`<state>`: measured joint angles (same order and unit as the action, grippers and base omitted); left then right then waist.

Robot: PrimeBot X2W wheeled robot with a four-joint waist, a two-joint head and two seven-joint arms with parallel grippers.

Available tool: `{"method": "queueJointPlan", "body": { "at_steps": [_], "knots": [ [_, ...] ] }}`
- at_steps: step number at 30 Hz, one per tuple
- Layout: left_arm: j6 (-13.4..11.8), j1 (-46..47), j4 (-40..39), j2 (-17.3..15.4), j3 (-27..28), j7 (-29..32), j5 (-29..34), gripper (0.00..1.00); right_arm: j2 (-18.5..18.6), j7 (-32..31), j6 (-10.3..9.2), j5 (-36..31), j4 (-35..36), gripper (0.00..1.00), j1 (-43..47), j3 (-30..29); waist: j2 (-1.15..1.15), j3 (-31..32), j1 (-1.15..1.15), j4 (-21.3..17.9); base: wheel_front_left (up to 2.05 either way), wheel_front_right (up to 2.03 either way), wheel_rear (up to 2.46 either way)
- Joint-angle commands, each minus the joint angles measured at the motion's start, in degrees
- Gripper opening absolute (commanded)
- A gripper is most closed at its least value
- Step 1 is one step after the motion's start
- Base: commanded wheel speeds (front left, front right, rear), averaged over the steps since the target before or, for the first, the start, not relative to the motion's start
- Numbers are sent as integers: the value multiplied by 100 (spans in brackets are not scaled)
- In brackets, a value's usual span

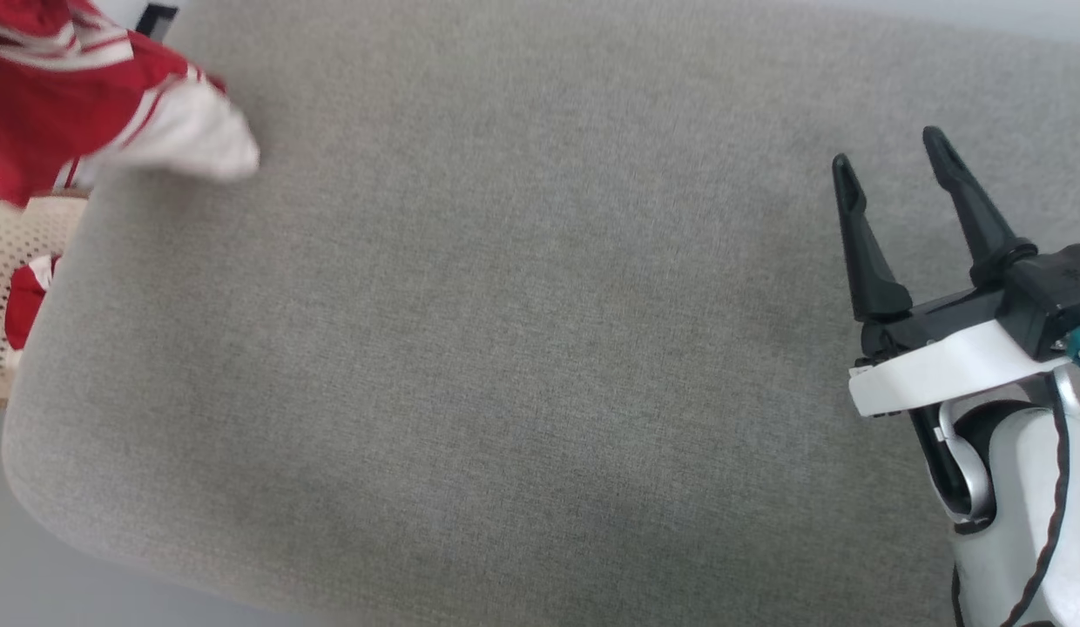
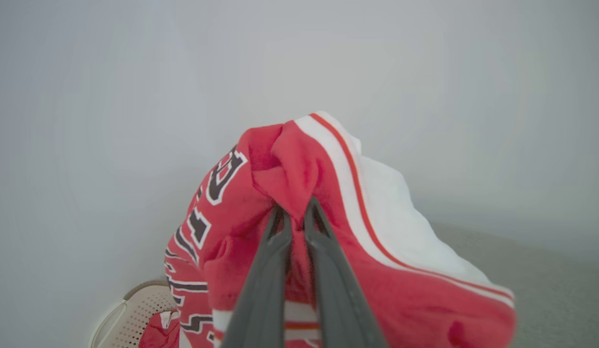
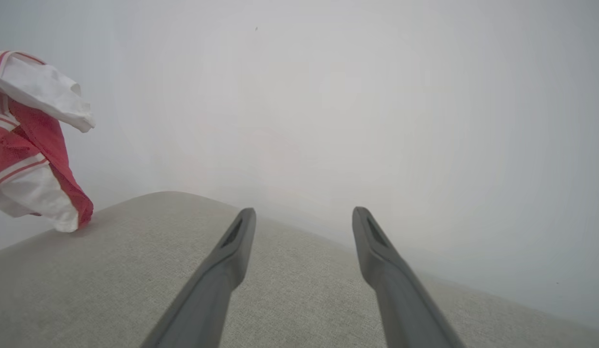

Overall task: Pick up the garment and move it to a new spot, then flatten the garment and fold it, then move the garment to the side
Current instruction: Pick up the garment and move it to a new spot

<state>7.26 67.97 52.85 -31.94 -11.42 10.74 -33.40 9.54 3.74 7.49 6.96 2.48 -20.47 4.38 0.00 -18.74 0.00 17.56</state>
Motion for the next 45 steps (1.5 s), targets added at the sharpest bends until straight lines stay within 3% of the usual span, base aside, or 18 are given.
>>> {"method": "queueJointPlan", "body": {
  "at_steps": [1,14,21,35,45],
  "knots": [
    [16,75,-90,-59,-58,29,-49,0,-14,51,0,-9,-20,100,44,-12,0,115,0,-24,0,0,0],
    [14,-241,-2112,-690,-631,1039,-557,0,-323,458,0,50,-239,100,225,-366,0,553,0,-436,0,0,0],
    [-216,-633,-3490,-801,-792,1764,-663,0,-446,628,0,0,-341,100,345,-643,0,667,0,-906,0,0,0],
    [-615,-1443,-6069,-657,-1540,3334,-1043,0,-637,913,0,80,-490,100,475,-957,0,614,0,-2162,0,0,0],
    [-618,-2236,-6270,-383,-2301,3720,-1143,0,-667,1073,0,299,-701,100,488,-775,0,390,0,-2816,0,0,0]
  ]
}}
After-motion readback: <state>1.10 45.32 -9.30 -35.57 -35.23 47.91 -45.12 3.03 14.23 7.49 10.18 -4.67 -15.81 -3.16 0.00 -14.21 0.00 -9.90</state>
